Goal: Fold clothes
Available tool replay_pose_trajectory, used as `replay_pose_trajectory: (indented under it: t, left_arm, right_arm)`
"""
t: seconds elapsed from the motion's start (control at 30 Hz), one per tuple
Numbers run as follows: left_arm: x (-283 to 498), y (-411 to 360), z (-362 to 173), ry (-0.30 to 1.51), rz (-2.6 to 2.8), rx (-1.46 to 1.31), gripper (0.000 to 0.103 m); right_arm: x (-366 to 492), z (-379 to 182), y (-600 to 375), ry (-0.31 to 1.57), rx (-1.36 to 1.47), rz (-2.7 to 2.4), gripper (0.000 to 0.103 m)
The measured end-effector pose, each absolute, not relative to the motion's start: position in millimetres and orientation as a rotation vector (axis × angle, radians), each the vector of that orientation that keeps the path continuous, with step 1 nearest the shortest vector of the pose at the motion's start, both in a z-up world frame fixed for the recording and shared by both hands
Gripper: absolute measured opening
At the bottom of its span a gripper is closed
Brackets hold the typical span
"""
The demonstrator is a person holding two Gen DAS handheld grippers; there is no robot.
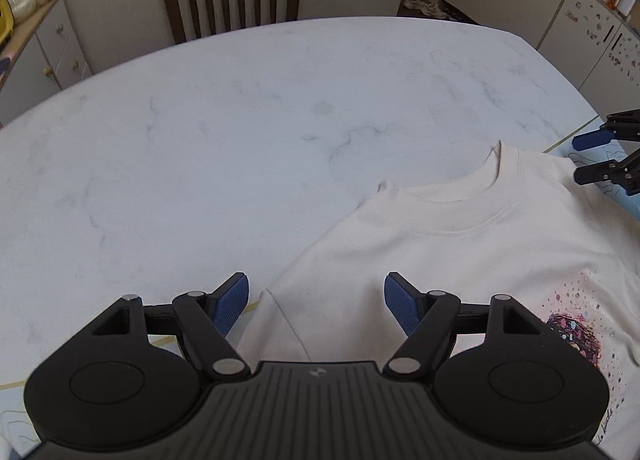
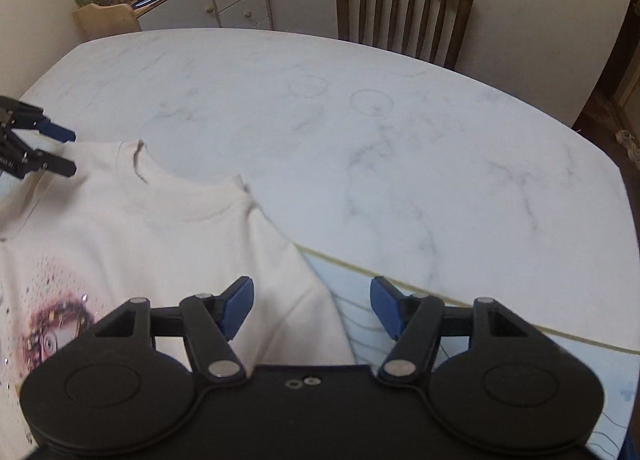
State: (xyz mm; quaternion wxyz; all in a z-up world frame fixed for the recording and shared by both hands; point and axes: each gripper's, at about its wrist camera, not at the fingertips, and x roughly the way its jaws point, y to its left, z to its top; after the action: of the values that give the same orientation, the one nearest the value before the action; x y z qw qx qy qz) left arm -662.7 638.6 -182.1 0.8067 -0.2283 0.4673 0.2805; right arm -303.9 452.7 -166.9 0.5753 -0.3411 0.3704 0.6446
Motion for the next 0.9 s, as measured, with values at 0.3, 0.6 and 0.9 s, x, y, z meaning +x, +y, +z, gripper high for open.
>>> replay_pose_trajectory:
  t: [0.3,0.6,0.9]
  left_arm:
    - [-663,637,-188,0.973,0.568,-0.506,0.051]
    - [-673,637,-185,0.889,0.635,-0.561,0.009]
    - [-665,668,-185,0.859,0.756,-0.568,0.008]
  right_arm:
    - [-317,-181,459,0.920,-0.845,1.504,0.103]
    - [-321,-174,459,0.905,-0.849,1.508,0.103]
    - [-330,-170,505,0.781,-0.928,1.426,0.103]
